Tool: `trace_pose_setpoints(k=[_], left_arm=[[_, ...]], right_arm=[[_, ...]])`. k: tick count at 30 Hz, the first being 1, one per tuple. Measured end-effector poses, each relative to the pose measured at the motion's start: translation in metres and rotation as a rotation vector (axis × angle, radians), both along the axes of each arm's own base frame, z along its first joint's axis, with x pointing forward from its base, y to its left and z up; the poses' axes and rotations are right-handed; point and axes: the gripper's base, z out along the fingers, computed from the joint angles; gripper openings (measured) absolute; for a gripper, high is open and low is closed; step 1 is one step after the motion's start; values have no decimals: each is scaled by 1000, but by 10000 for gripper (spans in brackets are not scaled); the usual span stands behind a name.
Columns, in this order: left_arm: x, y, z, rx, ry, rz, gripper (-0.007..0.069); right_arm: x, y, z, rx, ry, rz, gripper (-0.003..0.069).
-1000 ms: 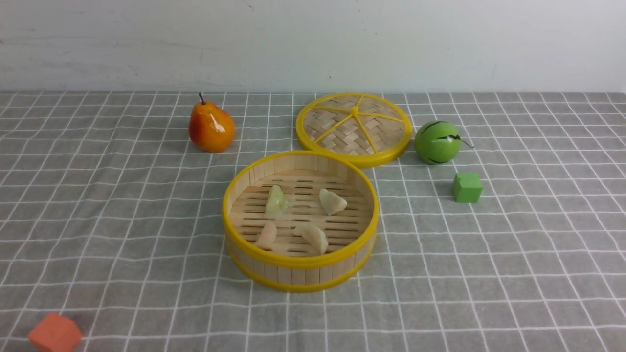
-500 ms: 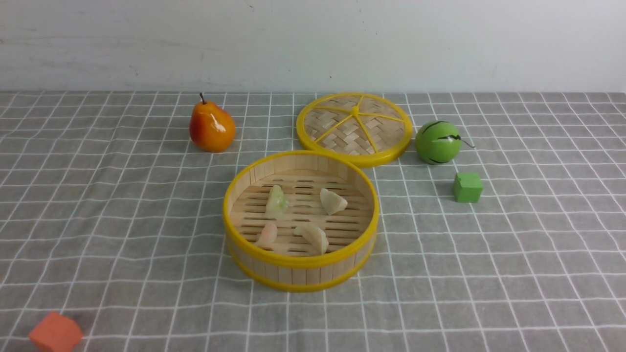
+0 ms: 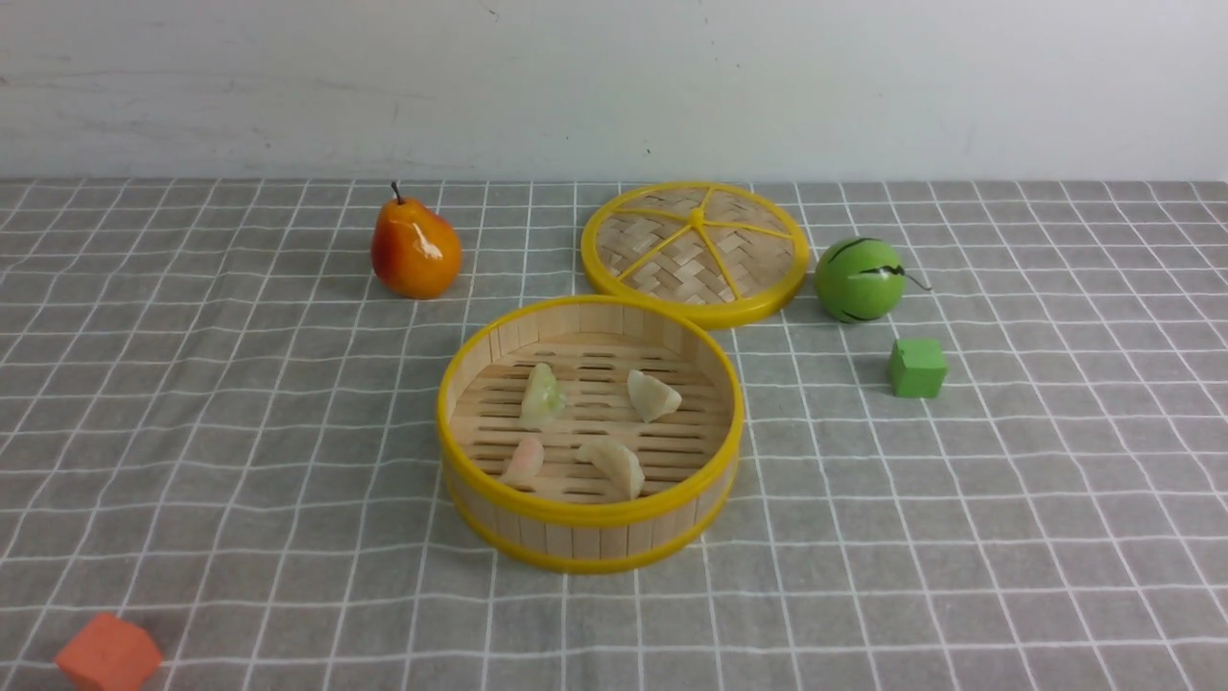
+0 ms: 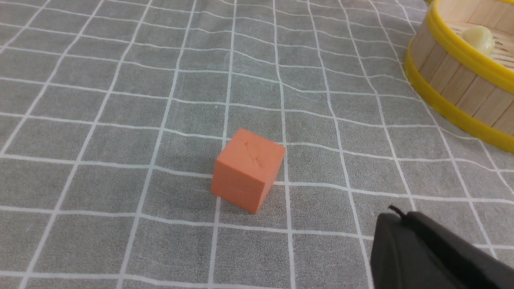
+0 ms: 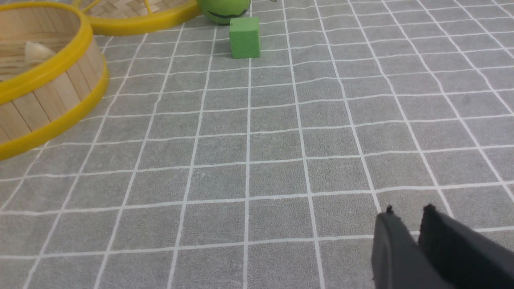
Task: Put the dumplings into the steamer on the table with the grey tablecloth.
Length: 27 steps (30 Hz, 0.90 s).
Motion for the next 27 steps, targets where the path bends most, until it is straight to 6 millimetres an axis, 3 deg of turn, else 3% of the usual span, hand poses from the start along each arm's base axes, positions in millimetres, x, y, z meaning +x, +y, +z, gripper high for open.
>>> trace_pose_setpoints(k=[27], left_arm=[[0,0,0,0,1,0,-14]], right_arm=[[0,0,0,0,0,0,149]])
